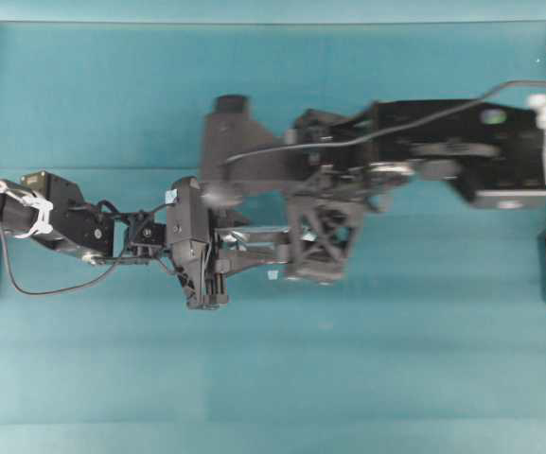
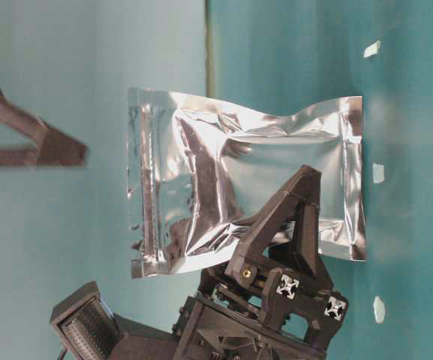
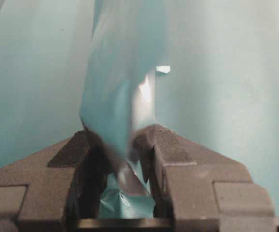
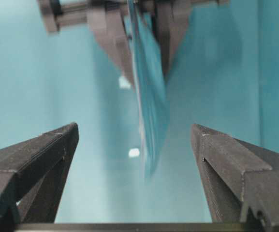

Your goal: Hand over the silver zip bag and make it stand upright.

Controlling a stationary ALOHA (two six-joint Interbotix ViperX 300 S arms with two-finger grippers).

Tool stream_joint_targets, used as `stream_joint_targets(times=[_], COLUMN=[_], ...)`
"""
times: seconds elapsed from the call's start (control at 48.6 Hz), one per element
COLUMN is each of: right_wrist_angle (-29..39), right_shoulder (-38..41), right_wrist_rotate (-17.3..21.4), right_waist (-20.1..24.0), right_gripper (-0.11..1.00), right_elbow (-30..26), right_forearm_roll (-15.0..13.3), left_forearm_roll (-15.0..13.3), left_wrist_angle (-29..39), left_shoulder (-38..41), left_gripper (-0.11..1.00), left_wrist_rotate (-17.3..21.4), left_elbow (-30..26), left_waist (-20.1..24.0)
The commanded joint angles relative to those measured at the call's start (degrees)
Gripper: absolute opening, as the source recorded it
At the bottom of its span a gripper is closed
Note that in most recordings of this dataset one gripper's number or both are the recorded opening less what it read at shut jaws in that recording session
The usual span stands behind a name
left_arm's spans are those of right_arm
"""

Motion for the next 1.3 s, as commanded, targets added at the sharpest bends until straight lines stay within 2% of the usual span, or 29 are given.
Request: stream_joint_targets(times=[0.0,0.329,0.494,0.802,1.275], right_wrist_angle=[-2.90,-20.21,-26.37,-27.77,-28.13], right_shoulder=[-4.83,-14.15,-18.19,-23.20,-24.79], right_wrist_rotate=[1.05,2.02,2.02,2.11,2.11], right_waist=[0.35,1.14,1.23,1.05,0.62], right_gripper=[0.97,0.97,0.97,0.97,0.97], right_elbow=[2.02,15.21,20.04,25.66,30.32], right_forearm_roll=[-0.18,-0.18,-0.18,-0.09,-0.09], left_forearm_roll=[0.09,0.18,0.18,0.18,0.18], left_wrist_angle=[0.09,0.09,0.09,1.85,2.11], left_shoulder=[-0.53,-0.70,-0.79,-1.23,-1.76], left_gripper=[0.23,0.23,0.23,0.23,0.23], left_wrist_rotate=[0.09,0.00,0.00,0.00,0.00], left_elbow=[-0.09,0.00,0.00,-0.18,0.00], left_waist=[-0.18,-0.35,-0.62,-0.70,-1.14])
